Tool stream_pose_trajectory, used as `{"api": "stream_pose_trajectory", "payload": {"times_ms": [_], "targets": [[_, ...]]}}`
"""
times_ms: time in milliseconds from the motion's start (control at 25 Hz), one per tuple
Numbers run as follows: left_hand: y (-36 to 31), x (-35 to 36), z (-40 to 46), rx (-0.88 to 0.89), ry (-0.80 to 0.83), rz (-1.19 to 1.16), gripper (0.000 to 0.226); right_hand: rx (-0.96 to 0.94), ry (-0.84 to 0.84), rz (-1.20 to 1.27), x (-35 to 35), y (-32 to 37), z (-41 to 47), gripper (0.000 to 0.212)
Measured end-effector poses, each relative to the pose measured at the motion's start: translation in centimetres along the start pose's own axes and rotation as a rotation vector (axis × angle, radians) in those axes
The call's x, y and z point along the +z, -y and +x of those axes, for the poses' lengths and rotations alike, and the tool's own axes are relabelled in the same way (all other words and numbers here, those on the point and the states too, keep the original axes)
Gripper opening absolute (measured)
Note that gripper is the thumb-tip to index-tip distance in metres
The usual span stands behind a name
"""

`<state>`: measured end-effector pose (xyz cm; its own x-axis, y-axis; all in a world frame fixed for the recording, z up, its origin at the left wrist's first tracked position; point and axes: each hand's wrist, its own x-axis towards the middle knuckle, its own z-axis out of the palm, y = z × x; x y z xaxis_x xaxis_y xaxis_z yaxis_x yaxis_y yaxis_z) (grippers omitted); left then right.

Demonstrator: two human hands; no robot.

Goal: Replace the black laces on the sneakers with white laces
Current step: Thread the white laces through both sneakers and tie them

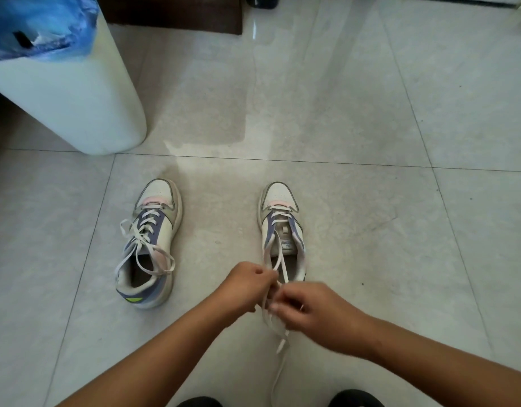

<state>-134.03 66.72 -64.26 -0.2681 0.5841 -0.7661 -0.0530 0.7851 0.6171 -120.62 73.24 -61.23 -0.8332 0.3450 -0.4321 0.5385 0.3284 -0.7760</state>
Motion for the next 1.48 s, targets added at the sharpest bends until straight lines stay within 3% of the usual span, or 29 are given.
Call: {"api": "stream_pose_trajectory", "payload": {"times_ms": [120, 240, 320, 520, 760, 840, 920, 1000, 1200, 1280, 1400, 1480], "targets": [[1.0, -1.5, 0.0, -0.032, -0.087, -0.055, 0.022, 0.349, -0.244, -0.157, -1.3, -1.4, 2.5, 0.021], [2.3, -2.6, 0.8, -0.018, -0.149, 0.083, 0.024, 0.482, -0.082, -0.28, -1.2, -1.9, 4.1, 0.029], [2.6, -2.7, 1.0, -0.014, -0.116, 0.2, 0.024, 0.479, -0.085, -0.18, -1.0, -1.8, 4.2, 0.02], [2.6, -3.4, 1.7, 0.019, -0.187, 0.336, 0.023, 0.408, -0.374, 0.161, -4.6, -1.4, 2.1, 0.02], [1.7, -4.2, 1.9, 0.012, -0.199, 0.358, 0.02, 0.443, -0.419, 0.857, -9.2, -4.8, 0.5, 0.024], [1.5, -4.8, 1.9, -0.007, -0.184, 0.372, 0.022, 0.45, -0.449, 0.718, -10.3, -7.0, -0.2, 0.021], [1.4, -5.9, 2.0, -0.039, -0.155, 0.378, 0.025, 0.407, -0.452, 0.424, -11.1, -8.7, -1.0, 0.009], [1.4, -7.0, 2.1, -0.077, -0.103, 0.418, 0.025, 0.332, -0.441, 0.191, -11.8, -10.1, -1.4, 0.012], [1.5, -6.9, 2.2, -0.095, -0.054, 0.712, 0.014, -0.055, -0.455, -0.66, -12.7, -13.0, -1.9, 0.016], [1.4, -6.4, 2.4, -0.067, -0.073, 0.855, 0.016, -0.135, -0.471, -0.896, -13.3, -14.4, -2.7, 0.014], [1.7, -6.3, 3.1, -0.068, -0.123, 0.939, 0.021, -0.086, -0.605, -0.99, -14.8, -16.7, -4.3, 0.005], [1.9, -6.4, 3.3, -0.076, -0.129, 0.96, 0.02, 0.083, -0.71, -0.934, -15.4, -18.1, -5.6, 0.018]]}}
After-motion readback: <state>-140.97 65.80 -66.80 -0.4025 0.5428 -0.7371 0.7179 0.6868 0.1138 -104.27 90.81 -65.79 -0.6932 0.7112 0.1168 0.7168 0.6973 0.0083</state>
